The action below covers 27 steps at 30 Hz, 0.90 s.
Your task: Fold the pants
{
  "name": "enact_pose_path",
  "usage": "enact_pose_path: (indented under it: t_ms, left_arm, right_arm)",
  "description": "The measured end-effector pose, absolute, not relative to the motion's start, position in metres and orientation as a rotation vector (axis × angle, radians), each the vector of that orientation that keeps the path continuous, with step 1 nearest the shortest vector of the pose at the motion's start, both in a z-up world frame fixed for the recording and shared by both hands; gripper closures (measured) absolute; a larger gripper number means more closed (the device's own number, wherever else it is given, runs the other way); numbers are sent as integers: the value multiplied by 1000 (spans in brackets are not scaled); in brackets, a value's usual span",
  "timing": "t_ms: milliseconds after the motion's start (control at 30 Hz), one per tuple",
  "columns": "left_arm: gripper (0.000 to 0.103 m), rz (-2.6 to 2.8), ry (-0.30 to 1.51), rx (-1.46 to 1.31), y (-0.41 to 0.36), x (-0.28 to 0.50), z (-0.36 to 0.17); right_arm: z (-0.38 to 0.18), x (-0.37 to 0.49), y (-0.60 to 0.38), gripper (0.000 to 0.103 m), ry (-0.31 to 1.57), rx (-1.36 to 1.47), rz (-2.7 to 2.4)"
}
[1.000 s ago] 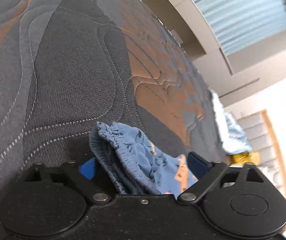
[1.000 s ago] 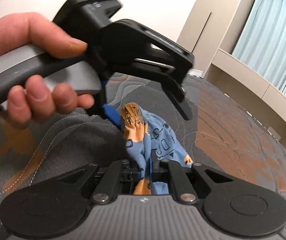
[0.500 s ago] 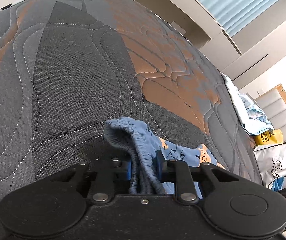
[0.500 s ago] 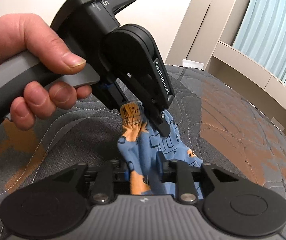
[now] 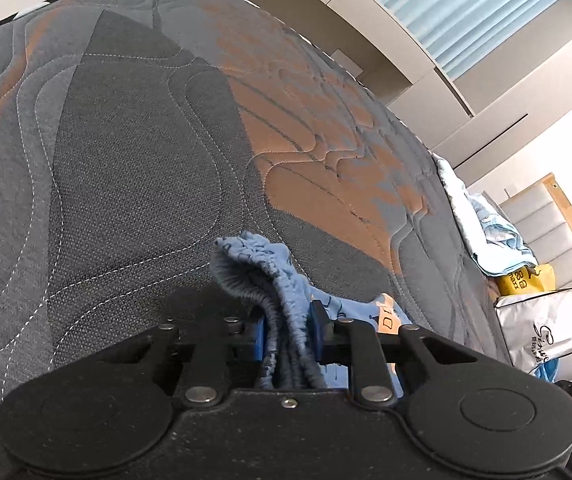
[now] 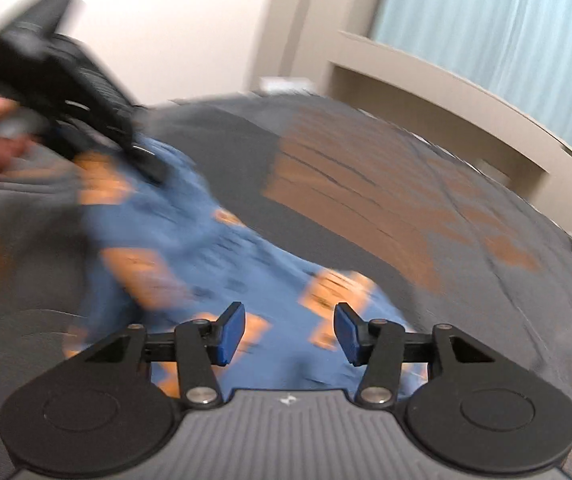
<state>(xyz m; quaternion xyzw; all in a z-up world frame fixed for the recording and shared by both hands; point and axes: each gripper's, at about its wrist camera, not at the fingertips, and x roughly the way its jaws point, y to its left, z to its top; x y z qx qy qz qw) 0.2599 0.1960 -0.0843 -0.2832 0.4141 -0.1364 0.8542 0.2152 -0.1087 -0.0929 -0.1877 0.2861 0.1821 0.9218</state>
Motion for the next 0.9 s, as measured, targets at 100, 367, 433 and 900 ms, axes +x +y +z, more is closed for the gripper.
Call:
enact_pose_path:
  t_ms: [100,367,433,900]
  left_arm:
    - [81,-282,883,-588,198,261,-87]
    - [81,-309,886,-651,203,267,-82]
    - [81,-316,886,-658,202,269,-78]
    - [81,-325,896,-617,184,275,-68]
  right_arm:
    - [-91,223,-116,48,598,-346,370]
    - [-104,235,-95,43,613,-446,375]
    - [-107,230,-87,43,604,-452,414]
    - [-116,191,-26,40,594,-437,587]
